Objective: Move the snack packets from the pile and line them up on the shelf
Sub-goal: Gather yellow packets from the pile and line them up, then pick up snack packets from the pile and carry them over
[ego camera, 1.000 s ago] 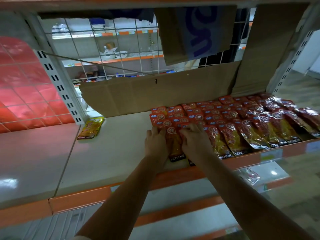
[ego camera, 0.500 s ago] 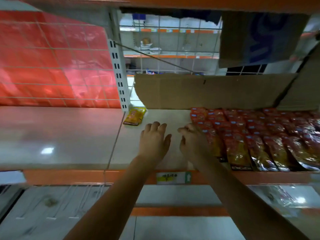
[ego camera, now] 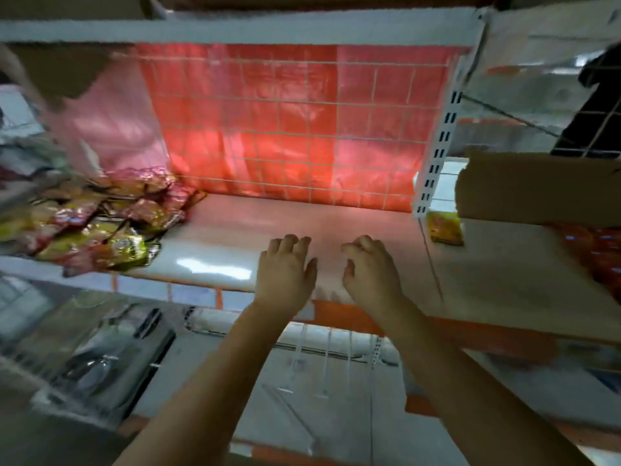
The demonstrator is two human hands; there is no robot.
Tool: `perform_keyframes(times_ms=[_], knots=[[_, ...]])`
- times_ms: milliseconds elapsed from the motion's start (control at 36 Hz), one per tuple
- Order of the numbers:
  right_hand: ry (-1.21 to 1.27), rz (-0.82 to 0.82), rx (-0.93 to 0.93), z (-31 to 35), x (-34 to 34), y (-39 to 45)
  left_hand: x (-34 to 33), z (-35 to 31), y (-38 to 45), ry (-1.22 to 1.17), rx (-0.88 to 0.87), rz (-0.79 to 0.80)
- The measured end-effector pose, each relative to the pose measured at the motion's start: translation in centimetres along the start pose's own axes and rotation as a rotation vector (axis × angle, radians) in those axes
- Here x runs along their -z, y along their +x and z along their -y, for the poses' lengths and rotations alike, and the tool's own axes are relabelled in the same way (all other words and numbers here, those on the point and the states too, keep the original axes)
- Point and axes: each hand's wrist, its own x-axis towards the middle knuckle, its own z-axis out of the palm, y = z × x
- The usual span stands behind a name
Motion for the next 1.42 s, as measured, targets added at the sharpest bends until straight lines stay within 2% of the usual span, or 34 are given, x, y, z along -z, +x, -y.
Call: perform_keyframes(times_ms=[278,444,639,778,861,917,1028,1083,1194,1278,1417], knots=[[0.08,0.105,0.117,13.8,-6.5,4.0,4.1,15.8,-2.8,-0.008,0.093,-0.095],[0.083,0.103,0.151,18.8,-10.2,8.6,4.5,23.0,-1.0,-0.045,0.141,-0.109],[0.111,0.146,0.156,25.0,-14.6,15.2,5.7,32.3,0.8,0.023,0.206,-0.092],[0.124,0.168,0.133,28.8,-17.6,18.4,7.1,38.5,2.3,0.038,0.33,-0.07],[0.135,0.167,0.116,30.5,-19.1,19.7,7.0,41.6,3.2,0.018,0.324,-0.09],[0.15,0.179,0.079,31.4,-19.9,20.5,6.8,43.6,3.8,0.005,0.365,-0.041],[0.096,0.228,-0.012,33.1,-20.9,21.3,6.3,47.0,4.9,0.059,0.473,0.157],[0.037,0.26,-0.072,33.6,-21.3,21.3,6.5,47.8,5.1,0.061,0.495,0.191],[-0.019,0.304,-0.183,33.8,-22.2,21.2,6.6,49.0,5.7,0.098,0.426,0.248],[-0.012,0.298,-0.239,34.1,-22.5,21.3,6.7,49.6,6.1,0.067,0.394,0.358],[-0.088,0.251,-0.317,34.6,-23.0,21.2,7.1,49.9,6.1,0.006,0.388,0.375]])
